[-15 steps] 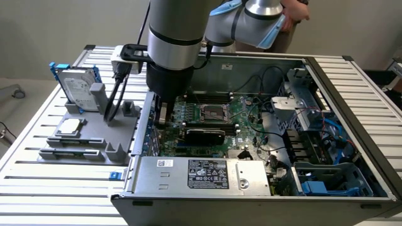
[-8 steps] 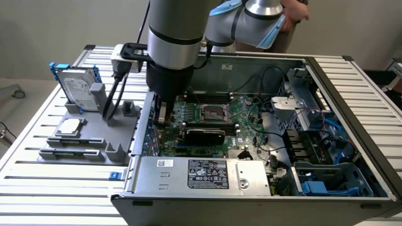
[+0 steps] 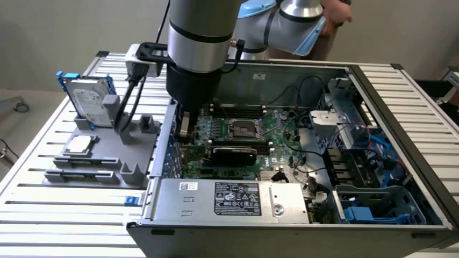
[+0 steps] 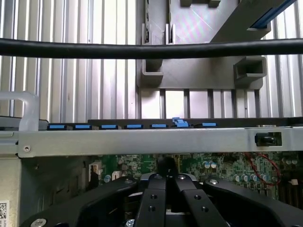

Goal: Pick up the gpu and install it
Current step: 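Insert the gpu into the slot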

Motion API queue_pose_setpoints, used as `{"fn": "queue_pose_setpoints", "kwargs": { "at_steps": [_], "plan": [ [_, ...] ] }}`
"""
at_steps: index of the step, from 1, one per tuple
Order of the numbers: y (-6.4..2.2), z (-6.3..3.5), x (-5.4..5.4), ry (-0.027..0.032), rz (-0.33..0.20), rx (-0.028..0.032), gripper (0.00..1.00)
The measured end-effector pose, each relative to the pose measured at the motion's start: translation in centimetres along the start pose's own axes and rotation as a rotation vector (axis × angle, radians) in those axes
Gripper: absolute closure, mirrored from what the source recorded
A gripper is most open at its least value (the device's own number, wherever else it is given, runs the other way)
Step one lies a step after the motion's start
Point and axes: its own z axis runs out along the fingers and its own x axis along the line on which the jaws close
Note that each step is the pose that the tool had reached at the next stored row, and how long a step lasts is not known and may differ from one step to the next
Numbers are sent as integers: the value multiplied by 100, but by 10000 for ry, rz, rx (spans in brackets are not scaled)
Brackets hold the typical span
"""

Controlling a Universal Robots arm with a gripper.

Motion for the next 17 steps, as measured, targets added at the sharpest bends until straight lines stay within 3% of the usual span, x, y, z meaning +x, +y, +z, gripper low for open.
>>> {"fn": "queue_pose_setpoints", "kwargs": {
  "at_steps": [7,12,17],
  "plan": [
    [4,-13,-1,117,61,-63,89],
    [4,-14,-1,269,110,-84,89],
    [3,-13,-5,290,140,-94,89]
  ]
}}
